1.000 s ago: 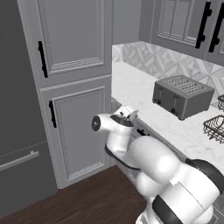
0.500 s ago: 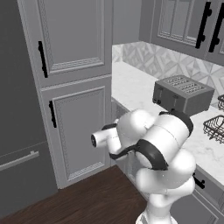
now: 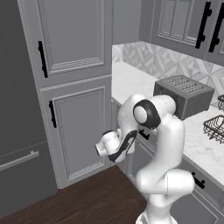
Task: Take a straw from the drawer in front and place it inside the glass cup on the dining counter.
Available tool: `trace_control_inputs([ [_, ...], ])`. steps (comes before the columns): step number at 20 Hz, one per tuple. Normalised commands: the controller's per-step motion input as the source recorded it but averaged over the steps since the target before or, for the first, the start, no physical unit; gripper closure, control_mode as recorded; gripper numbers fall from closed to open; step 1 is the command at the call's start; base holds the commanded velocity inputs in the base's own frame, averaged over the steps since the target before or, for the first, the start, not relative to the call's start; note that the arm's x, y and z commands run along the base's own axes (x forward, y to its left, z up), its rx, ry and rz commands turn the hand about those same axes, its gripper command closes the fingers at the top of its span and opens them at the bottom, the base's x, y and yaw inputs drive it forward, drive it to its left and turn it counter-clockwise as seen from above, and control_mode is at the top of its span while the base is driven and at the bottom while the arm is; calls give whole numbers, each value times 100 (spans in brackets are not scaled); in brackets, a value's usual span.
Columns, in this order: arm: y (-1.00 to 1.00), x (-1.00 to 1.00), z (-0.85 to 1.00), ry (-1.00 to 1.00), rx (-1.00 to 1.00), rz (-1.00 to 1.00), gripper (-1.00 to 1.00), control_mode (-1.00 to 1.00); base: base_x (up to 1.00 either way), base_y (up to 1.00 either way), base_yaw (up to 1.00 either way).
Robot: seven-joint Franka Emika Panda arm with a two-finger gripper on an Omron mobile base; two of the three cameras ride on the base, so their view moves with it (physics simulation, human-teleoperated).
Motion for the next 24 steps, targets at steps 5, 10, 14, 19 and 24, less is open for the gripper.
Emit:
trace_control_inputs([
  [5,-51,32,-20,7,-2,-2,-100,-100,0,0,0],
  [10,-52,15,-4,5,2,0,-100,-100,0,0,0],
  [14,-45,11,0,2,13,2,-100,-100,0,0,0],
  [19,-20,21,-8,1,15,7,-100,-100,0,0,0],
  [24,0,28,-17,0,10,9,-100,-100,0,0,0],
])
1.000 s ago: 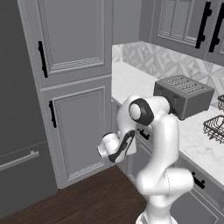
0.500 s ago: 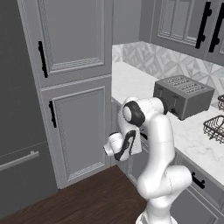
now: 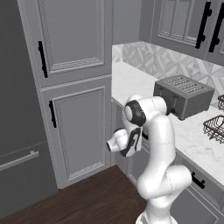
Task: Take a straw from the drawer in front and place it inside the glass cup on the dining counter.
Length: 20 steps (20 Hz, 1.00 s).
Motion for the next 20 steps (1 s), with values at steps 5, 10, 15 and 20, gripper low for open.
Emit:
trace_control_inputs([
  [5,-8,32,-29,0,8,9,-100,-100,0,0,0],
  [10,-21,31,-38,0,2,4,-100,-100,0,0,0],
  [15,-14,38,-43,0,0,4,-100,-100,0,0,0],
  [20,-8,48,-41,0,0,4,-100,-100,0,0,0],
])
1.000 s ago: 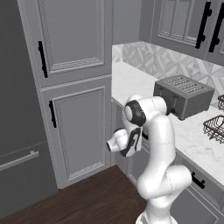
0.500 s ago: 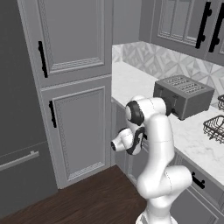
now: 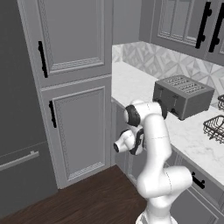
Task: Take a straw from the drawer in front and place it inside the glass cup on the dining counter.
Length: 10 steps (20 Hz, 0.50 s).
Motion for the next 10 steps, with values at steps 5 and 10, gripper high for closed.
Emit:
trace_control_inputs([
  [5,-3,59,-32,0,0,5,-100,-100,0,0,0],
  [10,0,40,-23,0,0,3,100,-100,0,0,0],
])
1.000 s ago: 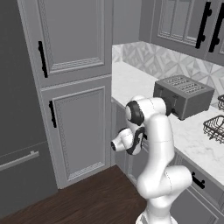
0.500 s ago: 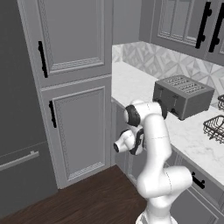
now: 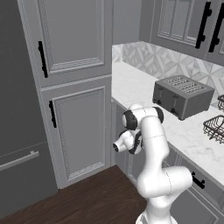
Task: Take a straw from the drawer in front and place it inside the glass cup on the dining counter.
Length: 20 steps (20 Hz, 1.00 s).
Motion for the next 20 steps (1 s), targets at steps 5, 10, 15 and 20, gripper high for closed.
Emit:
trace_control_inputs([
  [5,-1,-8,-2,0,0,0,100,-100,0,0,0],
  [10,23,-48,0,0,4,0,100,-100,0,0,0],
  [15,81,-60,0,0,0,0,100,-100,0,0,0],
  [20,100,-48,0,0,0,0,100,-100,0,0,0],
])
